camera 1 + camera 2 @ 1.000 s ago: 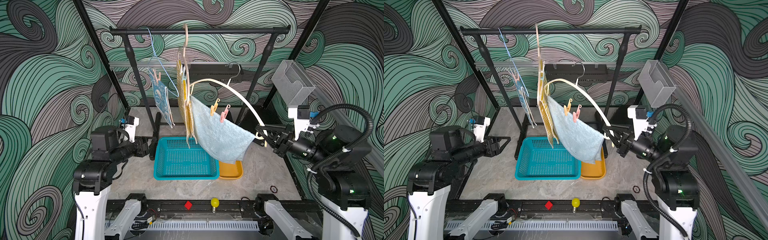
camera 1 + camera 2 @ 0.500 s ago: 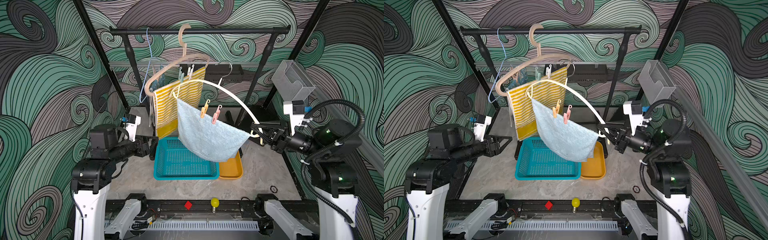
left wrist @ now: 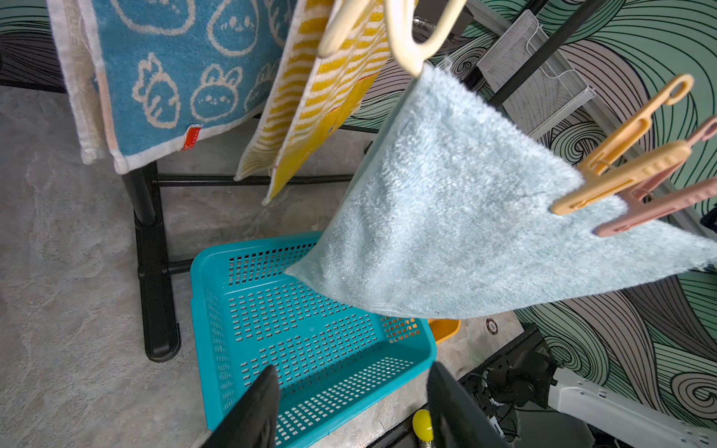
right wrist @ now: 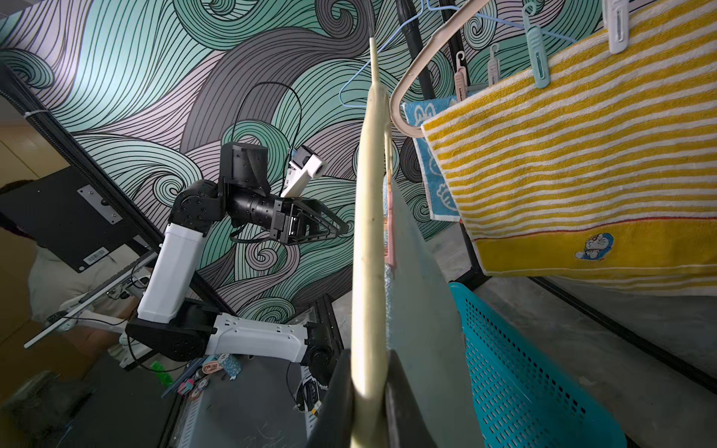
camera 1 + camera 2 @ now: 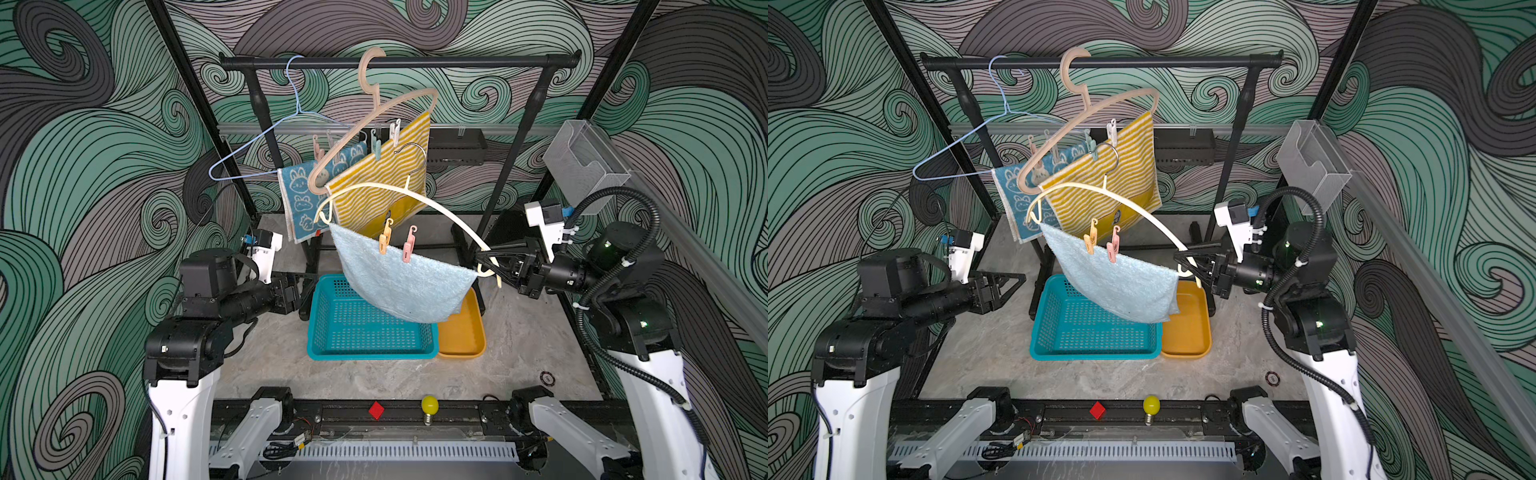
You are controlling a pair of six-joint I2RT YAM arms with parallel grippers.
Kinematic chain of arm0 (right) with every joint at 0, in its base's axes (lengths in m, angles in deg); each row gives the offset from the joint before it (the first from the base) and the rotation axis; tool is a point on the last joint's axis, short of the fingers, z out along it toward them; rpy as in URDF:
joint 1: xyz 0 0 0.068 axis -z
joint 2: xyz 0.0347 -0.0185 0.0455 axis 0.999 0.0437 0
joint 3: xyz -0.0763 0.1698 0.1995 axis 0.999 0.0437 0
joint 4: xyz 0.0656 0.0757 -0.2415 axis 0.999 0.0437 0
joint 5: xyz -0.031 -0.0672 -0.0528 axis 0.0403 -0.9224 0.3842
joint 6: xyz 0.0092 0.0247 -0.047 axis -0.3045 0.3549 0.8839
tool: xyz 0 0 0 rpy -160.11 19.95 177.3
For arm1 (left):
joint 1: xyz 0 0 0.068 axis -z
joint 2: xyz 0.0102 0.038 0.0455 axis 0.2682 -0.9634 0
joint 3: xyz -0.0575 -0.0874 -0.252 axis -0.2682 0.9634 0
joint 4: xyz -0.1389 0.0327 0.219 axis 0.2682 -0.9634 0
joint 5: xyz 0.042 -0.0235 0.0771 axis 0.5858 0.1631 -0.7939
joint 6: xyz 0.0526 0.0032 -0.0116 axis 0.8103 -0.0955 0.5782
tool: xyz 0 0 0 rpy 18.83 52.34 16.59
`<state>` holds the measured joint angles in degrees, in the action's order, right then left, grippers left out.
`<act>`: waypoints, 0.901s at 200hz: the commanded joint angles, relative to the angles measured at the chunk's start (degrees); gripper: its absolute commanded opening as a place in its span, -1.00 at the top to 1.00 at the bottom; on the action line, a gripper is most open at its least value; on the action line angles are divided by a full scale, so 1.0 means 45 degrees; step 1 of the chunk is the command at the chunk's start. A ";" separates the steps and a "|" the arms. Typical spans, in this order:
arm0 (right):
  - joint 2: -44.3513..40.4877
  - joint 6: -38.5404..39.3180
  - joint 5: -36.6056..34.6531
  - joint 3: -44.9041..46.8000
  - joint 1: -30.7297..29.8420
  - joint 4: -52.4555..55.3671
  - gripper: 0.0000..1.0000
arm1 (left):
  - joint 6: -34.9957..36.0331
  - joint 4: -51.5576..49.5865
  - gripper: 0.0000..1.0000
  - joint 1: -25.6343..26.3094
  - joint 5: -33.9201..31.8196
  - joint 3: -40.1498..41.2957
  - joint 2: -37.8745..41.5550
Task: Remove the clothespins securing towels to the hanger
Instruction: Pick up the hanger from the clothesline.
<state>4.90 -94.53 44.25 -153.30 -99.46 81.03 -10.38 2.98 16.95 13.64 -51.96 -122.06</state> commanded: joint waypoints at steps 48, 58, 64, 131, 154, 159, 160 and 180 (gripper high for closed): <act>0.1156 0.1215 -0.0682 -0.0223 -0.2341 -0.1039 1.00 | -0.0243 0.0262 -0.18 0.0082 0.0162 -0.0001 0.0432; 0.1246 0.1279 -0.0767 -0.0024 -0.2488 -0.1151 1.00 | -0.0263 0.0214 -0.18 0.0082 0.0189 0.0000 0.0503; 0.1262 0.1277 -0.0767 0.0157 -0.2566 -0.1337 1.00 | -0.0262 0.0161 -0.18 0.0082 0.0209 0.0005 0.0543; 0.1476 0.1101 -0.1116 0.1920 -0.3039 -0.3200 1.00 | 0.0001 -0.0709 -0.18 0.0082 -0.0180 0.0030 0.0688; 0.1558 0.1101 -0.1151 0.2367 -0.3063 -0.3559 1.00 | -0.0164 -0.0476 -0.18 0.0082 -0.0118 0.0299 0.0731; 0.1579 0.1101 -0.1161 0.2475 -0.3069 -0.3651 1.00 | -0.0165 -0.0456 -0.18 0.0082 -0.0076 0.0325 0.0716; 0.1589 0.1101 -0.1161 0.2509 -0.3076 -0.3676 1.00 | -0.0165 -0.0456 -0.18 0.0082 -0.0069 0.0343 0.0713; 0.1693 0.0864 -0.1158 0.2986 -0.3098 -0.4267 1.00 | 0.0026 -0.0409 -0.17 0.0082 -0.0017 0.0495 0.0633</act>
<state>12.81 -90.56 38.55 -141.35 -112.99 70.26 -11.25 1.67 16.95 13.36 -50.52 -119.26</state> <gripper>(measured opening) 0.120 0.591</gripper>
